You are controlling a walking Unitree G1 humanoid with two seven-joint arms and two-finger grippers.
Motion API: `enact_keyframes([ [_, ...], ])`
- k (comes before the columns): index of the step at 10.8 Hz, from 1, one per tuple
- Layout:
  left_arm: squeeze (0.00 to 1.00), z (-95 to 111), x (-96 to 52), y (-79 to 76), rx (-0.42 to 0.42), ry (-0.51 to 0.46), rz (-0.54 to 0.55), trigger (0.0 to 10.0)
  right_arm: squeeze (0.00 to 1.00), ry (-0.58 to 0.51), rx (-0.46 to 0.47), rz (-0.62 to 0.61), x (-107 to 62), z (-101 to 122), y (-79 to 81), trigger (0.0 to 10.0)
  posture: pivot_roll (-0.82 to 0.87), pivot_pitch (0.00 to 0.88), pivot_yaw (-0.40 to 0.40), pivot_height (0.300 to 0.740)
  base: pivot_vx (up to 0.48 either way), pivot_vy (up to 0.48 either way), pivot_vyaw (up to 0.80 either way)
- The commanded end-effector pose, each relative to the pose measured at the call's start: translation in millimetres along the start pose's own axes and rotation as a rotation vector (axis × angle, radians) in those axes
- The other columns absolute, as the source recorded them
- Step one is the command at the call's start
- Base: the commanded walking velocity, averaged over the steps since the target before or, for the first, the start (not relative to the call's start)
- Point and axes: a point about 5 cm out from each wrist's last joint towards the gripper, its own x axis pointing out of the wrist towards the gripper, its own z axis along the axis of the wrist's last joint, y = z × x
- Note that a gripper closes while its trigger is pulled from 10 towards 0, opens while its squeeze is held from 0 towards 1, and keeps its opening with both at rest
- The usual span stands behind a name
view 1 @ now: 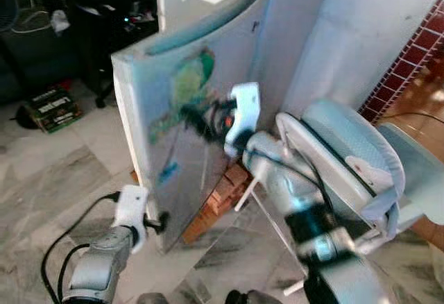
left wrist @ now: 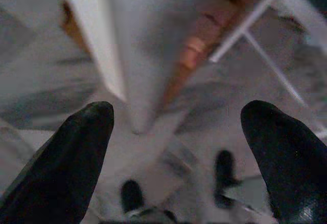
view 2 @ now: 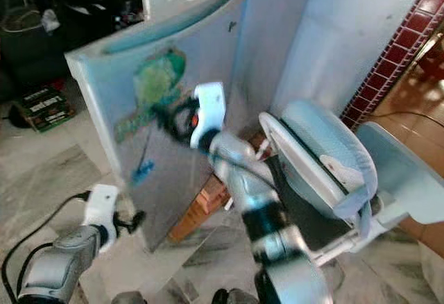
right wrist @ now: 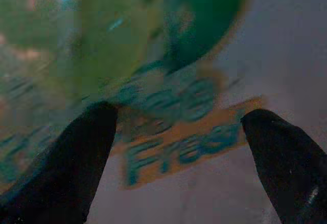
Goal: Restocking fridge
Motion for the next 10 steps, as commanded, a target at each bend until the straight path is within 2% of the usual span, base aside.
enact_keyframes([
  [1, 0.0, 2, -4.5, -21.3, -0.062, 0.017, -0.114, 10.0, 0.0, -0.036, -0.002, -0.048, 9.5, 10, -0.1, 10.0, 0.18, 0.0, -0.067, 0.74, 0.0, 0.0, 0.0],
  [2, 0.0, 0, -4.6, -26.7, -0.072, 0.029, -0.136, 10.0, 0.0, -0.039, 0.004, -0.056, 13.3, 11, 2.4, 10.0, 0.18, 0.0, -0.067, 0.74, 0.0, 0.0, 0.0],
  [3, 0.0, -2, -1.9, -28.6, -0.004, 0.035, -0.113, 10.0, 0.0, -0.05, -0.01, -0.062, 27.2, 18, 17.7, 10.0, 0.18, 0.0, -0.072, 0.74, 0.0, 0.0, 0.0],
  [4, 0.0, -1, -2.0, -29.1, -0.005, 0.043, -0.122, 10.0, 0.0, -0.057, -0.009, -0.034, 35.2, 19, 29.1, 10.0, 0.19, 0.0, -0.076, 0.74, 0.0, 0.0, 0.0],
  [5, 0.0, -2, -2.7, -30.1, -0.009, 0.041, -0.123, 10.0, 0.0, -0.064, 0.008, 0.039, 41.3, 20, 47.7, 10.0, 0.2, 0.0, -0.085, 0.74, 0.0, 0.0, 0.0],
  [6, 0.0, -2, -2.9, -30.4, -0.009, 0.036, -0.12, 10.0, 0.0, -0.052, 0.0, 0.054, 43.6, 18, 54.9, 10.0, 0.21, 0.0, -0.089, 0.74, 0.0, 0.0, 0.0],
  [7, 0.0, -1, -4.3, -31.2, -0.007, 0.041, -0.121, 10.0, 0.0, -0.059, 0.021, 0.184, 48.2, 21, 92.1, 10.0, 0.21, 0.0, -0.094, 0.74, 0.0, 0.0, 0.0],
  [8, 0.0, 0, -4.1, -31.4, 0.004, 0.043, -0.121, 10.0, 0.0, -0.085, 0.122, 0.489, 40.9, 31, 156.0, 10.0, 0.22, 0.0, -0.096, 0.74, 0.0, 0.0, 0.0],
  [9, 0.0, 0, -3.4, -31.4, 0.023, 0.043, -0.118, 10.0, 0.0, -0.066, 0.234, 0.772, 24.0, 34, 201.5, 10.0, 0.23, 0.0, -0.098, 0.74, 0.0, 0.0, 0.0],
  [10, 0.0, 2, -2.7, -30.1, 0.04, 0.027, -0.104, 10.0, 0.0, -0.013, 0.277, 0.98, 5.0, 28, 215.8, 10.0, 0.24, 0.0, -0.102, 0.74, 0.0, 0.0, 0.0],
])
